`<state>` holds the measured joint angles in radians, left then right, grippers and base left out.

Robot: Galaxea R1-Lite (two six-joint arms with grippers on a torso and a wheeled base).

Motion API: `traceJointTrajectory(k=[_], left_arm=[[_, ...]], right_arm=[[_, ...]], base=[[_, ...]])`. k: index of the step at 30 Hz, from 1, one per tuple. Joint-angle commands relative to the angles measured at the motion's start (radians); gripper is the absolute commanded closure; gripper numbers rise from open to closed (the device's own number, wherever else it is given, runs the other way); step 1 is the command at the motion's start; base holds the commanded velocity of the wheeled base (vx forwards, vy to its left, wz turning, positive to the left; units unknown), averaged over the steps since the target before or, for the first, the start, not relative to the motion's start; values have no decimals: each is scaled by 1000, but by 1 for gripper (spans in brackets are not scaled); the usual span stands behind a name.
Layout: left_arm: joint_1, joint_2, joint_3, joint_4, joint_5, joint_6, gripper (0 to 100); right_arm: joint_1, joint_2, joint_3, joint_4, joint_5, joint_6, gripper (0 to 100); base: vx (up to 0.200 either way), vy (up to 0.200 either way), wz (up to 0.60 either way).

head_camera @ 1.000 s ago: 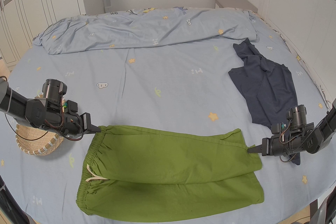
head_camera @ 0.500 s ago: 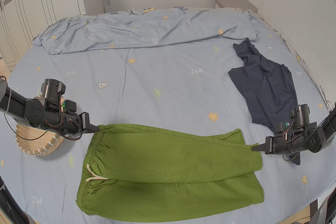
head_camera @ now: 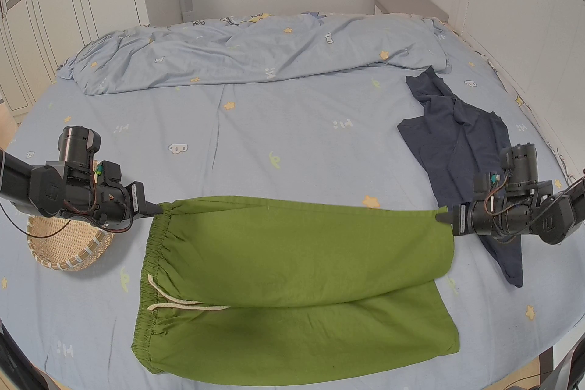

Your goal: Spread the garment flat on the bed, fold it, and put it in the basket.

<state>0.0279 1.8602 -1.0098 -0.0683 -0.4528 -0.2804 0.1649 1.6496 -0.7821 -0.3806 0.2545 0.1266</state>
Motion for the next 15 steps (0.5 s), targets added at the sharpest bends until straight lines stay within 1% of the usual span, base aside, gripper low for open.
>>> traceJointTrajectory(k=[1, 4, 7, 15], left_arm=[[17, -27, 3, -25, 3, -2, 100], [29, -29, 7, -45, 3, -2, 100], [33, -26, 7, -67, 3, -5, 100], [55, -15, 8, -133, 2, -13, 100]], right_arm=[[93, 27, -158, 6, -155, -56, 100], [123, 50, -247, 12, -195, -58, 100], [137, 79, -319, 12, -213, -59, 100], [154, 159, -465, 14, -222, -68, 100]], base=[[0, 0, 0], [0, 0, 0], [0, 0, 0], [0, 0, 0]])
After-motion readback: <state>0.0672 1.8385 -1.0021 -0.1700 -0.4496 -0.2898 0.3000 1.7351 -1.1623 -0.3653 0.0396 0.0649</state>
